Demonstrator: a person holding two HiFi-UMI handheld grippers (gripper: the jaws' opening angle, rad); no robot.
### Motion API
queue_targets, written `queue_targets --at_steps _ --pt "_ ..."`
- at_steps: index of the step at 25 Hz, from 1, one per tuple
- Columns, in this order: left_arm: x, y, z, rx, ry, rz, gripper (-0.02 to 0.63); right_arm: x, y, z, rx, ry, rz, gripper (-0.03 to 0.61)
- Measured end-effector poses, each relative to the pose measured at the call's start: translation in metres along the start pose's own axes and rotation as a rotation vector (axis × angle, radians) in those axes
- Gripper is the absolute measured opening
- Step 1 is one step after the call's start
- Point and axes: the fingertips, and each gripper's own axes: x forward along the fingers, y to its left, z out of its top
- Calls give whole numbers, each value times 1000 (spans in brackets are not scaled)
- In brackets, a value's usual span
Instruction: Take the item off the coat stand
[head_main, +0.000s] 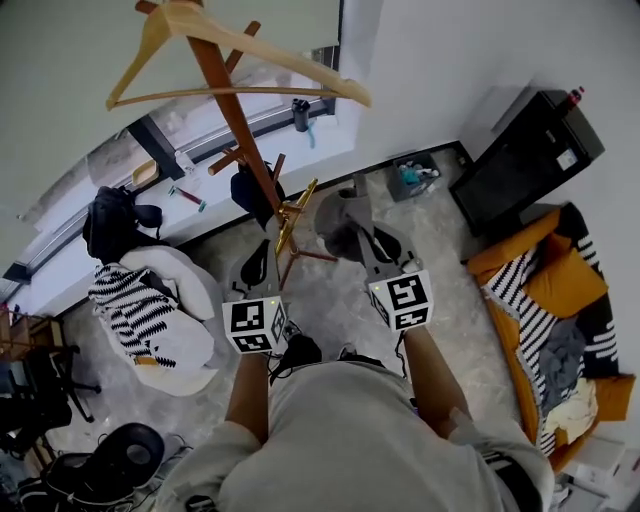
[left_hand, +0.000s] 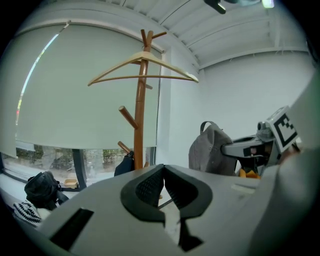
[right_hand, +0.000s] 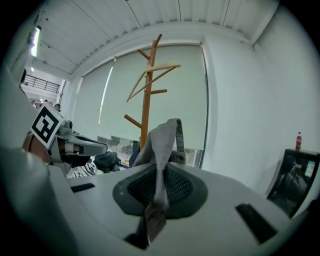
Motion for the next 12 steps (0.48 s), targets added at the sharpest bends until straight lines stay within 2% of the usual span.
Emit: queue_targets --at_steps 5,12 --pt "-4 -31 12 24 -37 -30 11 -25 -12 0 16 -35 -28 21" --pt "-15 -67 15 37 -58 -30 11 -60 -27 -1 -5 -74 -49 21"
